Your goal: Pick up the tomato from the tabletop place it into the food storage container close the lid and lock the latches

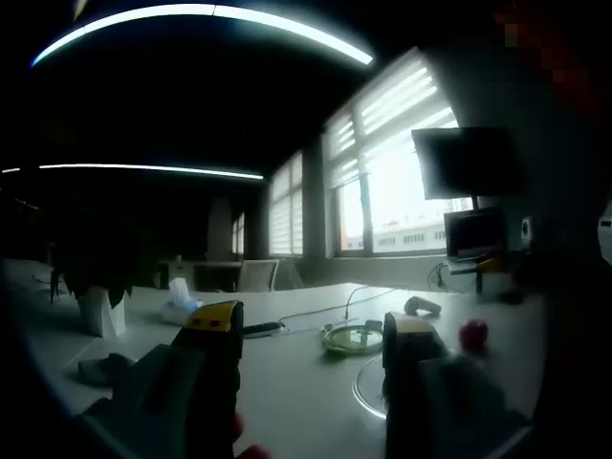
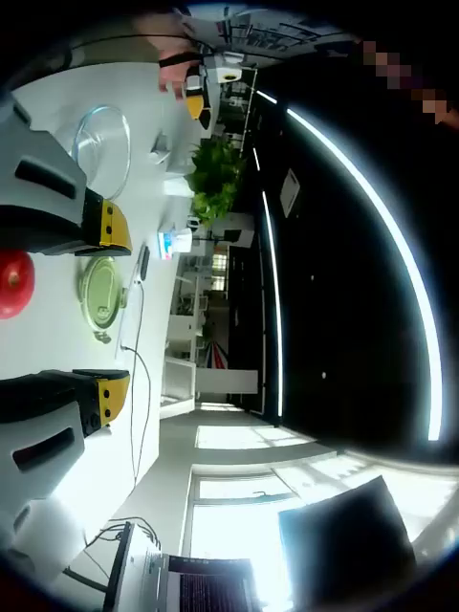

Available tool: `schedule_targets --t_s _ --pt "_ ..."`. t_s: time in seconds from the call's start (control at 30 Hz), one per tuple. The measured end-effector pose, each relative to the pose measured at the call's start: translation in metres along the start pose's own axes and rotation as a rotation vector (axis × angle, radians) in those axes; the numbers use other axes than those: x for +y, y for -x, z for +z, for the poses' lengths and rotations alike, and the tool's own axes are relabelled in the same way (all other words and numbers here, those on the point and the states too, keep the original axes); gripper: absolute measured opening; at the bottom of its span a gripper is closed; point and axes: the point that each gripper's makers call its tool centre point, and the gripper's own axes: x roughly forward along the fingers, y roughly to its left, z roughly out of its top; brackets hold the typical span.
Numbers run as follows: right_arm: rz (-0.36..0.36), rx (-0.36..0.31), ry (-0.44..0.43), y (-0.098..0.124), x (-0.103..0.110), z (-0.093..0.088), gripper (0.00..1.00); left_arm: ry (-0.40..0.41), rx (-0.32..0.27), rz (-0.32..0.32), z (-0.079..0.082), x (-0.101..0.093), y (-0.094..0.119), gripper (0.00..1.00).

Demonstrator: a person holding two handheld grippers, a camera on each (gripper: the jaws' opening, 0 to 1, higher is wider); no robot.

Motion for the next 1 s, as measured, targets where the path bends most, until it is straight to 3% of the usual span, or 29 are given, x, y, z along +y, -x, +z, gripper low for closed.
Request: schedule_targets --t_s 0.77,0.9,1.0 --pt "0.007 0.015 -0.016 0.002 0.0 -0.006 0.45 0.061 -0.006 0.015 -0.002 0.003 0.001 0.45" --pt "0.007 0.017 -0.017 0.003 -0.001 -0.007 0.45 0.066 0.001 -0.006 -0.003 -0.003 -0.003 0.43" --pt "0.01 0.017 -0.011 0.004 -0.001 -0.007 0.46 0.053 0.02 -0.064 -0.003 -0.017 -0.013 0.42"
